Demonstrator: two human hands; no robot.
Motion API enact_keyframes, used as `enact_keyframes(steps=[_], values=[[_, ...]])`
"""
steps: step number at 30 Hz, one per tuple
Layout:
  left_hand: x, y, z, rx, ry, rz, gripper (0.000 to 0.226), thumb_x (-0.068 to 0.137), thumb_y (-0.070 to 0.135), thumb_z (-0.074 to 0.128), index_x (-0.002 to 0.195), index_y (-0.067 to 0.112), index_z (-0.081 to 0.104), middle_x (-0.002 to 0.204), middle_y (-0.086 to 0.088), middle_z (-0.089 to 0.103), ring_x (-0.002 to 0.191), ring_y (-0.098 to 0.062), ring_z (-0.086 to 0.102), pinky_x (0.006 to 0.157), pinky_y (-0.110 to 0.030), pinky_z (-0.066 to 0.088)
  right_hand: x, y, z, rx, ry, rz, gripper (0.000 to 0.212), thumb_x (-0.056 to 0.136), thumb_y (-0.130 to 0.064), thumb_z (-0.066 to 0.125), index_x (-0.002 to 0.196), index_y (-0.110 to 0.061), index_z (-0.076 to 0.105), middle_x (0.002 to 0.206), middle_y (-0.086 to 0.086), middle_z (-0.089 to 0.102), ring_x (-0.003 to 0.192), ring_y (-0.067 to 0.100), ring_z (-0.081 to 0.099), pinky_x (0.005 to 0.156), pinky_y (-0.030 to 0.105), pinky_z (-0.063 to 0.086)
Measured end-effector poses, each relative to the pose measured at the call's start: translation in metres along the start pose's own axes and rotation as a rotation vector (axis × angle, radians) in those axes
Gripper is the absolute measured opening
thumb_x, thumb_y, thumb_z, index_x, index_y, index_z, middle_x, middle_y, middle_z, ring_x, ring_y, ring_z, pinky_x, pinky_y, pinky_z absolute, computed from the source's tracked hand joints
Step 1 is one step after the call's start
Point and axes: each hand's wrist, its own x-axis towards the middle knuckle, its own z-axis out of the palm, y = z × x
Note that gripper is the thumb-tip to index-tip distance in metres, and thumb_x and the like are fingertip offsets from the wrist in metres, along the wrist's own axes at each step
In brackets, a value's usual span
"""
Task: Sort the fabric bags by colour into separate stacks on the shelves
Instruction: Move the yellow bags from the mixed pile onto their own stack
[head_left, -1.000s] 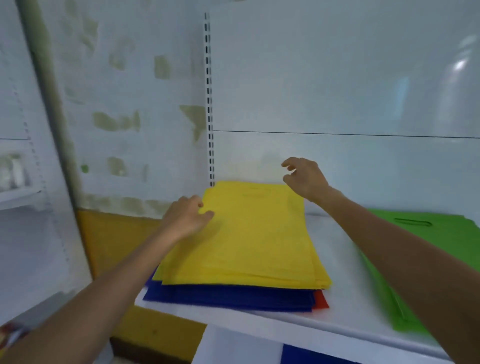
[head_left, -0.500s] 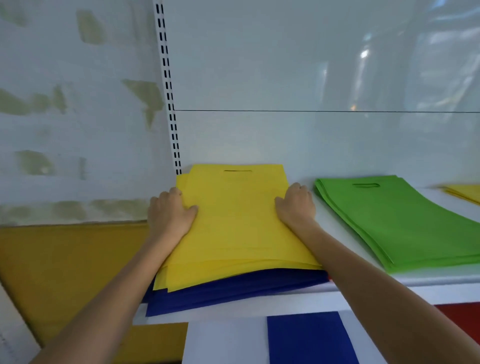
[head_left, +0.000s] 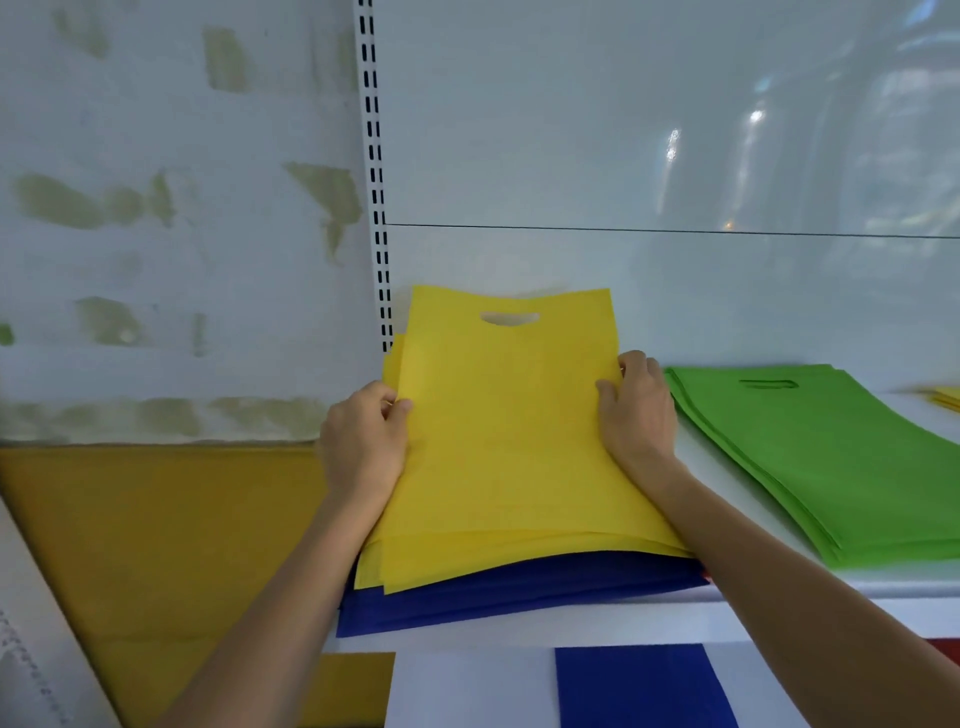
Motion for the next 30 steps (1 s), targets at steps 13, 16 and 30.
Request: enact_keyframes(steps=[13,16,30], values=[[-0.005,-0.003,-0.011,-0.111,-0.158,0.098,0.033,0.085,0.012,0.062,0.119,0.013,0.059,0.094,-0.007,0.064,0.082,-0.019,0.056,0.078,-0.028,0.044,0.004,0.002,0.002,0.025,-0.022,-0.006,0.031,0.095,-0.009,0.04,0.126,-0.006,0.041,0.114,0.017,0.059,0.099,0.036,0.054,0.07,0.037,0.038],[-0.002,0.003,-0.015,-0.099,-0.205,0.118,0.045,0.086,0.009,0.061,0.13,0.016,0.051,0.1,-0.008,0.063,0.085,-0.021,0.058,0.083,-0.029,0.044,0.005,0.001,-0.003,0.022,-0.016,-0.073,0.035,0.094,-0.004,0.038,0.128,-0.009,0.046,0.117,0.015,0.057,0.101,0.035,0.055,0.073,0.038,0.04],[-0.037,0.2,0.014,-0.256,-0.374,0.405,0.039,0.087,0.023,0.061,0.124,0.016,0.059,0.129,-0.006,0.055,0.114,-0.024,0.053,0.094,-0.027,0.036,0.038,0.122,-0.231,-0.058,0.132,-0.07,0.032,0.087,-0.001,0.049,0.116,-0.007,0.063,0.12,0.014,0.059,0.106,0.03,0.055,0.092,0.026,0.035]])
